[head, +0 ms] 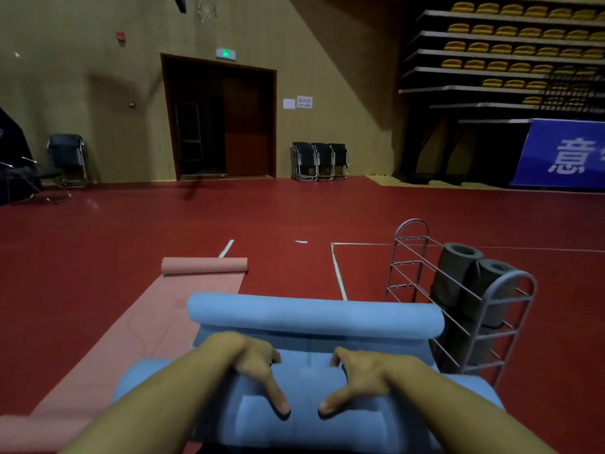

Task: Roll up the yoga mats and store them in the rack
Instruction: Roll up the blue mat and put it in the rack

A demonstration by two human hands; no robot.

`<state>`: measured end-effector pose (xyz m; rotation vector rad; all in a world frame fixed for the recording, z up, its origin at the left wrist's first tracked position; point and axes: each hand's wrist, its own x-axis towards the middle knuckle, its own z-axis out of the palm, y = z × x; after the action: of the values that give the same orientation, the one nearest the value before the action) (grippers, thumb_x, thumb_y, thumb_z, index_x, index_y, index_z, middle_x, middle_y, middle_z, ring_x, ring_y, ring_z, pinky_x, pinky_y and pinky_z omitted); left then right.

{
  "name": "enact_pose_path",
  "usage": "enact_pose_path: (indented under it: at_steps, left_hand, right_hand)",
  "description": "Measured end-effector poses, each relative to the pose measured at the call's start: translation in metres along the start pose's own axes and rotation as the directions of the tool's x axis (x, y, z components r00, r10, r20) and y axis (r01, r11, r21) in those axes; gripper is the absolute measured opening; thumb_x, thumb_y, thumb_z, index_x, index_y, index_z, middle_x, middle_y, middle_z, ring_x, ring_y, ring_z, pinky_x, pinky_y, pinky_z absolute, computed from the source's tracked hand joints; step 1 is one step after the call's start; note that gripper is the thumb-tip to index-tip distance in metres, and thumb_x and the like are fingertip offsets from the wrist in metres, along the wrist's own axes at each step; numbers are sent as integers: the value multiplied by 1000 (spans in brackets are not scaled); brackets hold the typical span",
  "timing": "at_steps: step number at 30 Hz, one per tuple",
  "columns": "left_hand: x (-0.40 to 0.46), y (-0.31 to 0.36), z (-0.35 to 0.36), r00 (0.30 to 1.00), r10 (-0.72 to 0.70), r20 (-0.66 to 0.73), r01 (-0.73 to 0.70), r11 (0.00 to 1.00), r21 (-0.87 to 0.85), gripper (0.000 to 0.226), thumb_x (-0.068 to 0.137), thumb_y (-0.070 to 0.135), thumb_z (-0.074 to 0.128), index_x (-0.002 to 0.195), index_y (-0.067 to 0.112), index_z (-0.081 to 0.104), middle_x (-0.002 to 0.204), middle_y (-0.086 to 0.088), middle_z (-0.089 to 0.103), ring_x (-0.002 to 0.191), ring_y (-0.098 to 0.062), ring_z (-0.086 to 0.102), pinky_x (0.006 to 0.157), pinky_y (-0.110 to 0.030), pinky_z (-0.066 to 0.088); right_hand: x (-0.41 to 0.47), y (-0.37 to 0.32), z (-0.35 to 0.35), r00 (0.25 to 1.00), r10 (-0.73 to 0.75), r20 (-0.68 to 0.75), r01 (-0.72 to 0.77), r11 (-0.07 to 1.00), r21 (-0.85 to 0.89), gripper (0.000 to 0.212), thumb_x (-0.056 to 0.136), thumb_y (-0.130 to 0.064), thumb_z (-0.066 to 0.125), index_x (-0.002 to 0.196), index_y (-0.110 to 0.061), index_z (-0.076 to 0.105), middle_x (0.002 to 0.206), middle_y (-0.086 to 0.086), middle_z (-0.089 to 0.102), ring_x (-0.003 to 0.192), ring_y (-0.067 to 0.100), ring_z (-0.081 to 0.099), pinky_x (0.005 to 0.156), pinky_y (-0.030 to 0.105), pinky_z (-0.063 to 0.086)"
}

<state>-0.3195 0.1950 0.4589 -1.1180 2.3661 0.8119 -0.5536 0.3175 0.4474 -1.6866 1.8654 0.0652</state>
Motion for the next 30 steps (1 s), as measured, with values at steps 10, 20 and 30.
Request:
enact_pose_path:
  at_steps: [10, 20, 30]
  left_hand:
    - [-8, 6, -6, 974, -87, 209, 95, 995, -29, 79, 53, 63, 95, 120, 27, 74, 119, 10, 75, 111, -18, 72, 100, -40, 57]
    - [4, -13, 6, 998, -23, 60, 31, 989, -141, 93, 59, 71, 86, 140, 37, 55, 131, 10, 56, 123, -16, 60, 110, -39, 49]
    - [16, 4, -5, 995, 55, 88, -41, 987, -155, 68, 60, 63, 92, 120, 37, 74, 114, 15, 76, 106, -13, 73, 100, -37, 57]
  right_hand:
    - [-7, -12, -9, 990, 27, 140, -29, 1000, 6, 90, 56, -81, 81, 129, -34, 56, 125, -13, 65, 111, 12, 64, 106, 38, 48]
    - [8, 0, -1, 995, 32, 92, -29, 999, -29, 113, 48, -100, 65, 140, -36, 58, 141, -14, 59, 126, 13, 57, 113, 42, 40]
    - [18, 3, -2, 1000, -9, -27, 9, 1000, -4, 61, 82, -84, 54, 108, -30, 64, 107, -4, 64, 100, 16, 60, 94, 38, 48]
